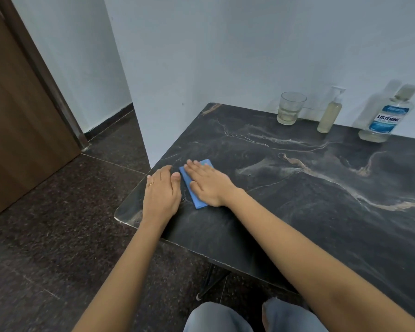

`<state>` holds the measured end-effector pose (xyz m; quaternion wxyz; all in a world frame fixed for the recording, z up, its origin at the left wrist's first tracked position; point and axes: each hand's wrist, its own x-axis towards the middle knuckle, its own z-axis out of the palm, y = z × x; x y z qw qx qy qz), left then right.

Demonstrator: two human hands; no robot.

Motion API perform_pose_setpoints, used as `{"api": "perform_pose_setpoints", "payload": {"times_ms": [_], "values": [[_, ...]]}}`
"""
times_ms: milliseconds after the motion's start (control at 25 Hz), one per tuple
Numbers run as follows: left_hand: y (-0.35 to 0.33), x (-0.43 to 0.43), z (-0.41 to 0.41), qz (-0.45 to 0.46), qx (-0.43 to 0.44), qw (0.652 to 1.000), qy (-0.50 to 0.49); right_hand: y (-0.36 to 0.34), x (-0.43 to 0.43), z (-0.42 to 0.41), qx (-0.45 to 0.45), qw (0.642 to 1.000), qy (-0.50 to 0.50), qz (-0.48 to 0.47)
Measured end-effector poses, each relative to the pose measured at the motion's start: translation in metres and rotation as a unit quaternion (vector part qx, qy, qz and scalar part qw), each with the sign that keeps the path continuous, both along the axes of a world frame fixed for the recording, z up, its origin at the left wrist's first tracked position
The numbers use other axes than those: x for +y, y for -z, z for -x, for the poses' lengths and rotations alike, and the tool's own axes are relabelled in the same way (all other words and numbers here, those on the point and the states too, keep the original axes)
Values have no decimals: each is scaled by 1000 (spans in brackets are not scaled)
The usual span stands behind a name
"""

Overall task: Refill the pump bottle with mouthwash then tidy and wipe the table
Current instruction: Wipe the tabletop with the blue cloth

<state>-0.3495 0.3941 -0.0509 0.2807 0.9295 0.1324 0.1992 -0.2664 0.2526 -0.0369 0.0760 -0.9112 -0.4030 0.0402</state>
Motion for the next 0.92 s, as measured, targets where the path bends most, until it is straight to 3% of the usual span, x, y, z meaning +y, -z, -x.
{"api": "perform_pose_setpoints", "payload": {"times_ms": [120,400,640,920], "values": [[9,0,-7,-55,31,998,11,-2,10,-23,23,999,-35,-3],[9,7,-10,-43,27,999,11,-8,-18,-93,51,988,140,-30],[4,5,-9,-29,42,999,19,-7,-155,-100,10,953,294,-74],[-9,-33,8,-18,74,995,57,-2,-296,-24,11,902,429,-45]]}}
